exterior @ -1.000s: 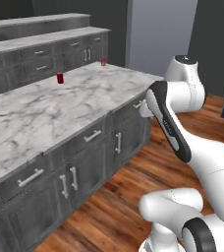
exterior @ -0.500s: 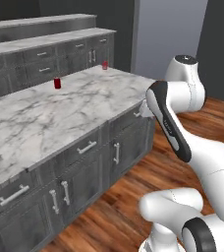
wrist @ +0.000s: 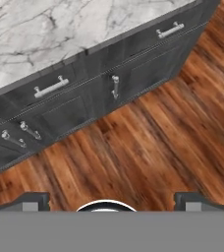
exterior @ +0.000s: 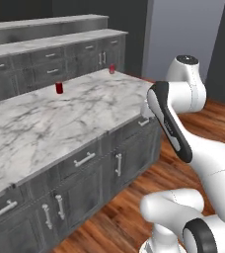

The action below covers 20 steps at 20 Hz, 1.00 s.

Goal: Four empty soda cans are scattered around the kitchen. Gather all the cans and cluster them next to the stove for recycling.

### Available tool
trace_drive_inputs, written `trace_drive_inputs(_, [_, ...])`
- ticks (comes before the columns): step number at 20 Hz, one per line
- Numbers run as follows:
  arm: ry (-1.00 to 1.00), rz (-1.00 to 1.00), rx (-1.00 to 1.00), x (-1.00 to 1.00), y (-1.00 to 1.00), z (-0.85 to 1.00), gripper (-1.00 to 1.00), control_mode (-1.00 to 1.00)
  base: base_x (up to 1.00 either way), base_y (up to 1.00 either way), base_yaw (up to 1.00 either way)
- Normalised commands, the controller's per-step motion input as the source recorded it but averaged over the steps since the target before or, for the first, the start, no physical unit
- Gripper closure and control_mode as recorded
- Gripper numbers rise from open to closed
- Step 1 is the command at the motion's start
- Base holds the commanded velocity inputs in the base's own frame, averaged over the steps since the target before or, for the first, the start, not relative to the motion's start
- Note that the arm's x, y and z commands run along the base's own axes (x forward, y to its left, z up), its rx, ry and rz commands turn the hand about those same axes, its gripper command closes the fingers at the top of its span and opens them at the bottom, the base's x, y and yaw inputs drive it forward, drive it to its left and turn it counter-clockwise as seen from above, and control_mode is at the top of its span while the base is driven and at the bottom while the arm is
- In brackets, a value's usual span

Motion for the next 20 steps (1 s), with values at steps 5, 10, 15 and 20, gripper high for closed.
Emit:
trace_drive_inputs(5, [0.00, 0.00, 0.00, 0.00, 0.00, 0.00, -1.00, 1.00, 0.58, -0.23, 0.22])
trace_drive_inputs(10, [0.00, 0.00, 0.00, 0.00, 0.00, 0.00, -1.00, 1.00, 0.51, -0.25, 0.26])
trace_drive_inputs(15, [0.00, 0.00, 0.00, 0.00, 0.00, 0.00, -1.00, 1.00, 0.42, -0.28, 0.29])
trace_drive_inputs(20, [0.00, 0.00, 0.00, 0.00, 0.00, 0.00, -1.00, 1.00, 0.40, -0.35, 0.18])
